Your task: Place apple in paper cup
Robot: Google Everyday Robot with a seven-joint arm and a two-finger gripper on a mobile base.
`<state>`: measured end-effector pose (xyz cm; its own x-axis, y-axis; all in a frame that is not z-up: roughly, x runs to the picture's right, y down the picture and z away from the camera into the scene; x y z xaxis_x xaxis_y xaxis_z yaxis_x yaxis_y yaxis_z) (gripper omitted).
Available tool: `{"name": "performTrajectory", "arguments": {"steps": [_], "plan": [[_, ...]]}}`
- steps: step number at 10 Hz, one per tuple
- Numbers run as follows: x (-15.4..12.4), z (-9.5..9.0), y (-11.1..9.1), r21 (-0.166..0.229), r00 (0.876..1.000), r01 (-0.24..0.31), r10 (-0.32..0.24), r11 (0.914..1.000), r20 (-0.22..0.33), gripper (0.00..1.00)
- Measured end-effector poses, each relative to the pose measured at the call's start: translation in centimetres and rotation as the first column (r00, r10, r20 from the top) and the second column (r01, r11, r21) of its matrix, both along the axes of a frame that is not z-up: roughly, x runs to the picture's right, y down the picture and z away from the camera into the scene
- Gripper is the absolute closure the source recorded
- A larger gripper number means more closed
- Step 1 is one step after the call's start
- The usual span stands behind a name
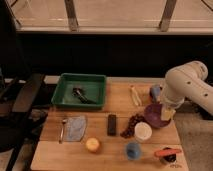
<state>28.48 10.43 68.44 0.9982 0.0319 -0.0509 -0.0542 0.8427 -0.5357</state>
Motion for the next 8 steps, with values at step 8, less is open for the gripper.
{"name": "performTrajectory", "arguments": {"steps": [8], "plan": [[-0.53,-0.07,-0.53,0.000,0.998,0.028,-0.028,0.9996,0.052,0.35]]}}
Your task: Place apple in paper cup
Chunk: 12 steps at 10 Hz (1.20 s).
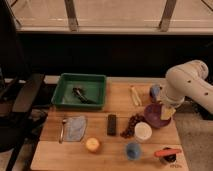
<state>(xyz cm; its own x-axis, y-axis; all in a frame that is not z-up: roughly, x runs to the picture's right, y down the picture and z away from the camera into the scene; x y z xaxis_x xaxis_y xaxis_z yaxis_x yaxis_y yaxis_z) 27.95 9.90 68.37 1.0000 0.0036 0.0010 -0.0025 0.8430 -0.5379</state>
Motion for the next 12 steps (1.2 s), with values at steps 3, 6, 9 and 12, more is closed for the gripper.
{"name": "performTrajectory", "arguments": {"steps": [3,6,9,12], "plan": [[-4.4,0.0,-0.2,-0.006,0.979,0.056,-0.053,0.9984,0.194,0.35],[-12.6,0.3,-0.4,0.010,0.928,0.116,-0.112,0.9932,0.356,0.35],[-20.0,-0.2,1.0,0.013,0.876,0.177,-0.164,0.9841,0.453,0.35],[-21.0,-0.5,1.4,0.013,0.868,0.188,-0.172,0.9821,0.465,0.35]]}}
